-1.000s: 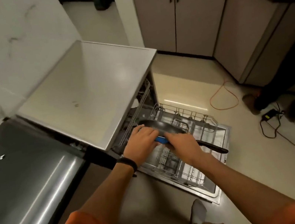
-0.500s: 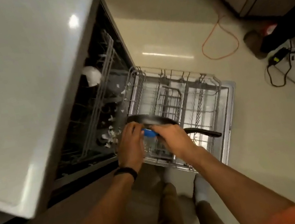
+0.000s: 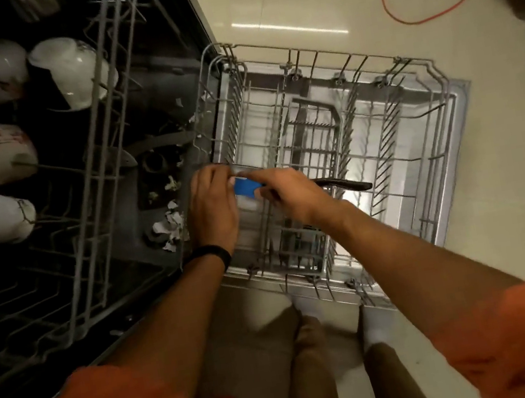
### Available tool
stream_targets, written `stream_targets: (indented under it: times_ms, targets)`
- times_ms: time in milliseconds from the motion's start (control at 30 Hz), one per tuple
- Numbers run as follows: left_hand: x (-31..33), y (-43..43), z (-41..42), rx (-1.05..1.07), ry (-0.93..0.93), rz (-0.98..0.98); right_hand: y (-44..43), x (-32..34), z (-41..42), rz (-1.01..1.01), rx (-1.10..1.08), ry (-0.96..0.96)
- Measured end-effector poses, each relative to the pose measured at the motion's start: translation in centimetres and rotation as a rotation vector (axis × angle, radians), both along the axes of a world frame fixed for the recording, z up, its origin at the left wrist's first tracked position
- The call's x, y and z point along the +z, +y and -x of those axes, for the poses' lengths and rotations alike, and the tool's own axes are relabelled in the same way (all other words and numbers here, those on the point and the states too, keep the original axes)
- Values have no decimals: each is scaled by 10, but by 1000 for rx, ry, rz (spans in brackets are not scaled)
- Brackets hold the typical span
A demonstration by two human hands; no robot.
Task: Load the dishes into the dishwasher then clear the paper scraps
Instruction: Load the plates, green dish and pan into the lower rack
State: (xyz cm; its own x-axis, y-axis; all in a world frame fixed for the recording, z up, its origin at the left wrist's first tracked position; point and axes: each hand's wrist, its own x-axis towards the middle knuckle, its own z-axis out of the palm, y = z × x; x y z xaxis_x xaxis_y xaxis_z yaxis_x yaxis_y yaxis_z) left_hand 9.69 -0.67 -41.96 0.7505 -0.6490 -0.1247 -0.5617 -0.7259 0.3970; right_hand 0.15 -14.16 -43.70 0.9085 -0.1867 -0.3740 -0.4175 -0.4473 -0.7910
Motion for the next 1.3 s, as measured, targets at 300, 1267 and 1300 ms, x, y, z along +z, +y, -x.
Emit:
stream_targets:
  times_ms: [300,1267,1300]
  targets:
    - [-35,-63,-39,-69,120,-1,-52,-37,-33,5,-170,60]
    - [-14,-92,-9,-338,-47,-475,-57,9,-1,323,-123,251]
    - [6,-93,0,-320,-49,-463,-59,31,3,328,-125,230]
